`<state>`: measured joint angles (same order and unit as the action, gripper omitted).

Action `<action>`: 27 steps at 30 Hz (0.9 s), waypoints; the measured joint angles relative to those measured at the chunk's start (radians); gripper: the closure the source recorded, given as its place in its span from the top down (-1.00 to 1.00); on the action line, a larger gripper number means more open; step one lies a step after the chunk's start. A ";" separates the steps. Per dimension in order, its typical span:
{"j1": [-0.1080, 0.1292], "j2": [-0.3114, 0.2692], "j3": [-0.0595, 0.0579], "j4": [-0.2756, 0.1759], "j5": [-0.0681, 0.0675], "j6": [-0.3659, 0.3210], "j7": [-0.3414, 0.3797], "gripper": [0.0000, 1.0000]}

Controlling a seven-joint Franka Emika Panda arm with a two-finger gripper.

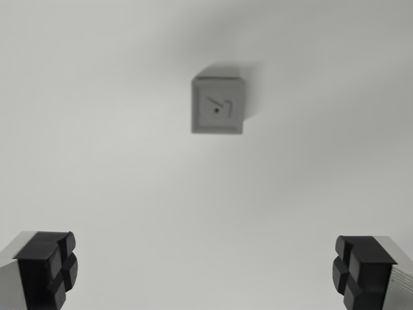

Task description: Destack cube

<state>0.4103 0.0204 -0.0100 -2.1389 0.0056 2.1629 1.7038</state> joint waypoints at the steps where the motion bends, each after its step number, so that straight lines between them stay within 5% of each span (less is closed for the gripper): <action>1: 0.000 -0.002 0.000 0.003 0.000 -0.005 0.000 1.00; 27: 0.000 -0.018 0.000 0.025 0.000 -0.043 0.000 1.00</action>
<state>0.4103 0.0028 -0.0100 -2.1135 0.0055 2.1201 1.7040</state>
